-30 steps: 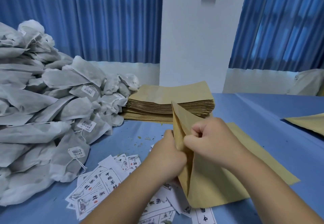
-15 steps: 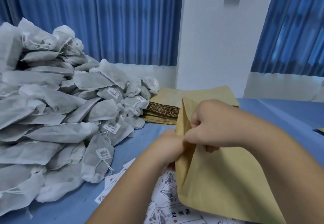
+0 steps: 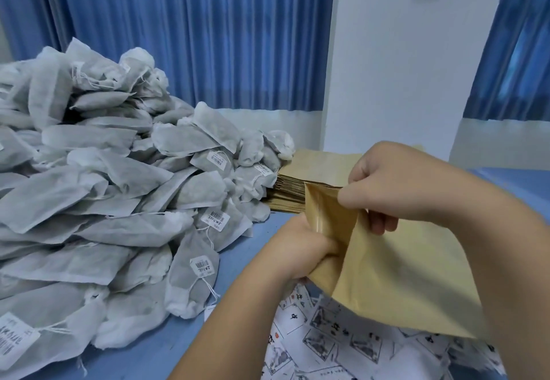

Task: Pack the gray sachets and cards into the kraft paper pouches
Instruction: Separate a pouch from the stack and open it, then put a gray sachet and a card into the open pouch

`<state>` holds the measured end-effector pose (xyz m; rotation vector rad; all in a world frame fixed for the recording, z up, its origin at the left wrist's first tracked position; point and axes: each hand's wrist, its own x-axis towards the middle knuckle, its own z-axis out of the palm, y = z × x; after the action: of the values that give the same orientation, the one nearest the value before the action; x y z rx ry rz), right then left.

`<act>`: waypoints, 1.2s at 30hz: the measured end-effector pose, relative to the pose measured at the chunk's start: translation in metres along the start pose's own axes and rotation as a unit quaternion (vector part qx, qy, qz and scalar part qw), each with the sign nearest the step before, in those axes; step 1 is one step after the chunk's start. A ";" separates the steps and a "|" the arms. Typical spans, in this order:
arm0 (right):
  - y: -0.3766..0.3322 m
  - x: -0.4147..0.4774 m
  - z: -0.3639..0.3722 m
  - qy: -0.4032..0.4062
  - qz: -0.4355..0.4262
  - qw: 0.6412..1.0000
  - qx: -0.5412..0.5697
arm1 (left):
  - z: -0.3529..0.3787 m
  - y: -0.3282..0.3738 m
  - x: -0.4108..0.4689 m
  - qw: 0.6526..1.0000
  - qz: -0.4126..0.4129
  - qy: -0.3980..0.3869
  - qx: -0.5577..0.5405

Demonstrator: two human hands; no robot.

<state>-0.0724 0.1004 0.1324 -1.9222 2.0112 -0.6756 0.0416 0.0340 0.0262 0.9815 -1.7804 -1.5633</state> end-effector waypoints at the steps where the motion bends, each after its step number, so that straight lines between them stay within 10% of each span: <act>1: 0.003 0.002 0.002 -0.006 0.004 1.000 0.004 | -0.001 0.001 0.000 1.000 -0.005 0.005 -0.002; 13: 0.032 0.018 0.012 -0.082 0.021 0.994 0.064 | -0.021 0.008 -0.003 0.988 0.050 0.134 0.055; 15: 0.036 0.018 0.008 -0.076 0.020 0.995 0.062 | -0.036 0.012 -0.002 0.932 0.115 0.275 0.204; 17: 0.039 0.017 0.005 -0.071 0.019 0.995 0.062 | -0.055 0.012 -0.005 0.804 0.120 0.379 0.443; 20: 0.042 0.018 0.003 -0.069 0.018 0.995 0.066 | -0.078 0.002 -0.003 0.681 0.010 0.373 0.631; 24: 0.043 0.021 0.005 -0.075 0.018 0.994 0.071 | -0.104 -0.011 -0.001 0.649 -0.076 0.278 0.704; 29: 0.043 0.023 0.009 -0.074 0.019 0.995 0.069 | -0.095 -0.026 0.003 0.518 -0.025 0.233 0.823; 36: 0.042 0.023 0.009 -0.074 0.021 0.995 0.067 | -0.087 -0.027 0.020 0.510 -0.062 0.233 0.826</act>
<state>-0.1055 0.0769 0.1057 -1.7933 1.8614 -0.6210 0.1049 -0.0331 0.0123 1.9309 -2.3616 1.0284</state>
